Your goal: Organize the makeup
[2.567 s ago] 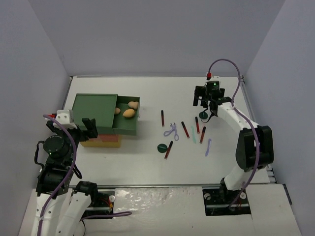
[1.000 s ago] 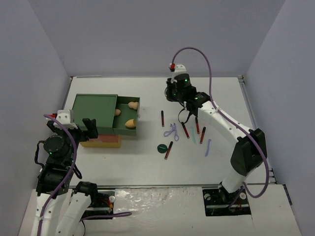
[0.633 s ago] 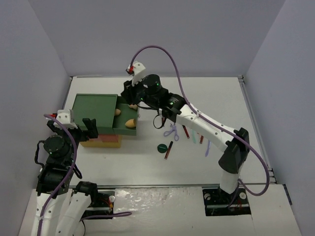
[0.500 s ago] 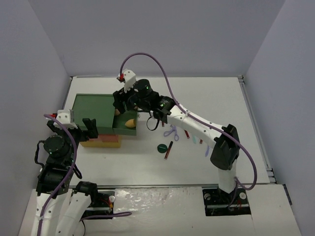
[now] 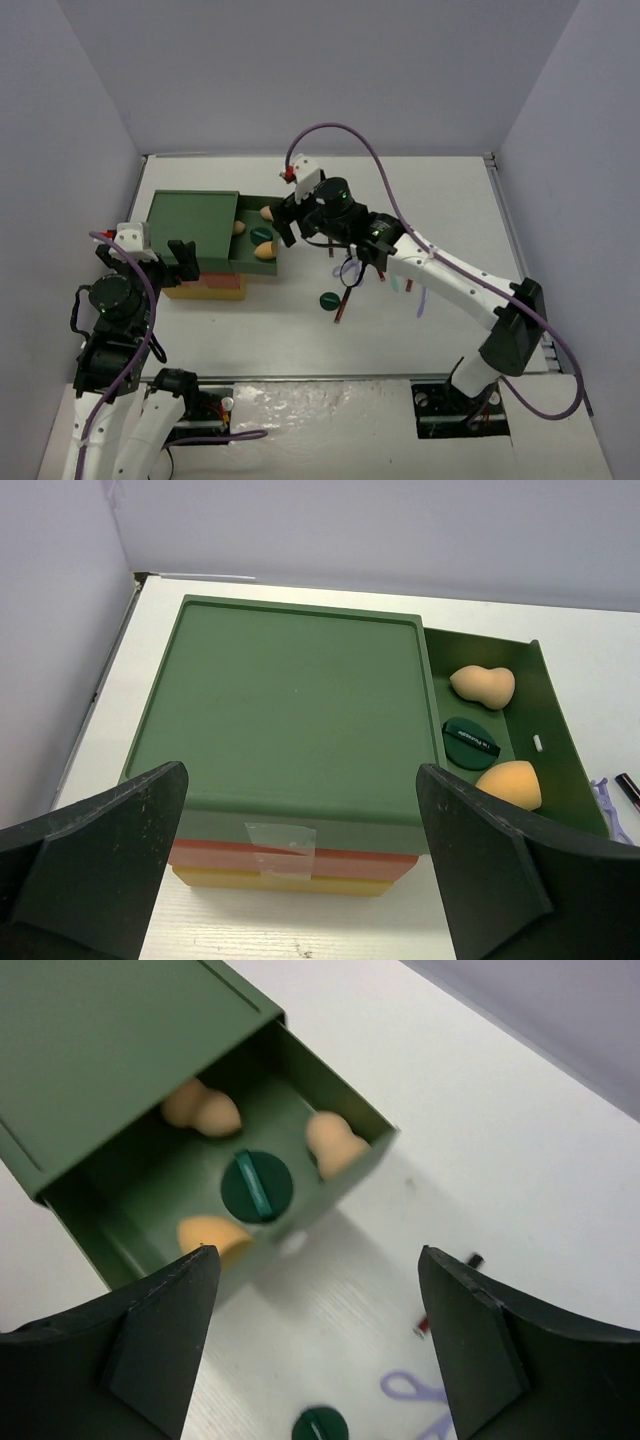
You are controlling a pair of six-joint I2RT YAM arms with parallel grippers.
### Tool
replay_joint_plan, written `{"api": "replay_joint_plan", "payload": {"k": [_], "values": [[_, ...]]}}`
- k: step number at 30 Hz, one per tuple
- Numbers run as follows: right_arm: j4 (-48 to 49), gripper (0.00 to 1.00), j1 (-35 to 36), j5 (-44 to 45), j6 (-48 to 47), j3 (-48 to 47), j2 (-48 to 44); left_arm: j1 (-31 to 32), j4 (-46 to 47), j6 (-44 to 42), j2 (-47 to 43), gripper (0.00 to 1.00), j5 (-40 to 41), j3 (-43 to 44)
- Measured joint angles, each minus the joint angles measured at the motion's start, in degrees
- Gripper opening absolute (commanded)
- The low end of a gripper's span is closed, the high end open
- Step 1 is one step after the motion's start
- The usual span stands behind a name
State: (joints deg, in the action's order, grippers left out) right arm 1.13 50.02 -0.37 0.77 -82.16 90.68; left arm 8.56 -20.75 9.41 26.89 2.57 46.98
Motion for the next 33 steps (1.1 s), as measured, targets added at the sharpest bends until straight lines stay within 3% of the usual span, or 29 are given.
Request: {"api": "replay_joint_plan", "payload": {"k": [4,8,15,25,30,33], "values": [[-1.9,0.75,-1.5,2.2,-0.6,8.9,-8.2,0.0,0.0,0.0,0.0,0.97,0.0,0.0],[-3.2,0.75,-1.9,2.0,-0.5,16.5,-10.2,0.0,0.0,0.0,0.1,0.97,0.0,0.0],[-3.7,0.75,-1.8,-1.4,2.1,26.4,-3.1,0.0,0.0,0.0,0.3,0.97,0.0,0.0],[1.3,0.72,-1.1,-2.0,5.1,30.1,4.9,0.0,0.0,0.0,0.5,0.97,0.0,0.0],[3.8,0.59,-1.1,-1.6,6.0,31.2,7.1,0.0,0.0,0.0,0.5,0.97,0.0,0.0],[5.4,0.42,-1.0,-0.8,6.5,31.3,7.6,0.0,0.0,0.0,0.5,0.97,0.0,0.0]]}}
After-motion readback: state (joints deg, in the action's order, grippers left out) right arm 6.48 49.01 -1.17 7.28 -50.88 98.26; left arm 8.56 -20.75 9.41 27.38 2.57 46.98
